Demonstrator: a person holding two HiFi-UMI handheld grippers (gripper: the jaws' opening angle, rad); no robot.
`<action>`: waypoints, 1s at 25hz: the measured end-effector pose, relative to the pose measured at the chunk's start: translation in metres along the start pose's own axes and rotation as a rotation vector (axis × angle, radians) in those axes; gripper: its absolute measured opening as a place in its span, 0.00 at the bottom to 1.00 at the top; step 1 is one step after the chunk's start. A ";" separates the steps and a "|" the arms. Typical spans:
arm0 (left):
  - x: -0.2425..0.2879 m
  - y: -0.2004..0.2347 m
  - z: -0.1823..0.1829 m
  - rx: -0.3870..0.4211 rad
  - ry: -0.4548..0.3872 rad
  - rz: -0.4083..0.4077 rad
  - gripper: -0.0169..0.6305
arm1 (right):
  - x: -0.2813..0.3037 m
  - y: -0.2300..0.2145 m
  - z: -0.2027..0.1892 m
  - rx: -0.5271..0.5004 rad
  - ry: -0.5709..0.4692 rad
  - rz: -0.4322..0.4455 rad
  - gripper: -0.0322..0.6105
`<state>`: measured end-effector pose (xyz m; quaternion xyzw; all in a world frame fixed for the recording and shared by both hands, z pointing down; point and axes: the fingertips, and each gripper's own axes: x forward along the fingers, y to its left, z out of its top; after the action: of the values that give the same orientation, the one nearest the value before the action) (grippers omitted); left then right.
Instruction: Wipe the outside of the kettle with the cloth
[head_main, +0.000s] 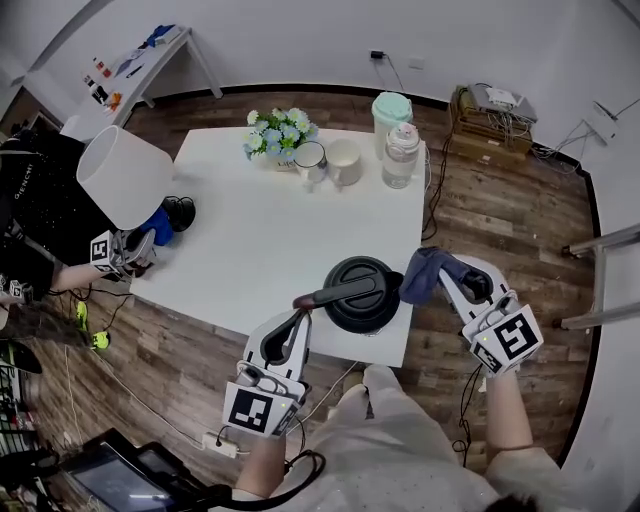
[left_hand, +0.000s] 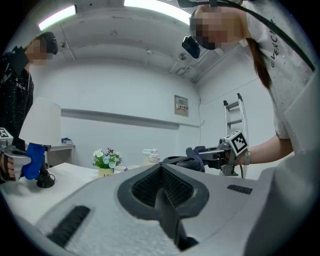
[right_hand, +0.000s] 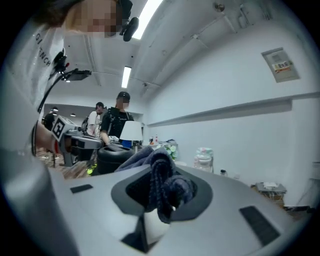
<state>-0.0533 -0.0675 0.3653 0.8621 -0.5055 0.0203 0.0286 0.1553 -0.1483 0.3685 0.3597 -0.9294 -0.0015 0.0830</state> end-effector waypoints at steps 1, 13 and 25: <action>0.000 0.001 0.001 0.000 -0.006 0.002 0.04 | 0.001 -0.011 0.006 -0.004 -0.011 -0.039 0.15; -0.019 -0.008 -0.005 -0.114 -0.026 0.043 0.04 | 0.105 0.107 0.063 -0.155 0.051 1.068 0.15; -0.044 -0.006 -0.015 -0.147 0.006 0.107 0.04 | 0.120 0.106 0.033 -0.038 0.433 1.344 0.15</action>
<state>-0.0699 -0.0256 0.3770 0.8294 -0.5509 -0.0129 0.0921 -0.0077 -0.1514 0.3611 -0.3017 -0.9126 0.1053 0.2552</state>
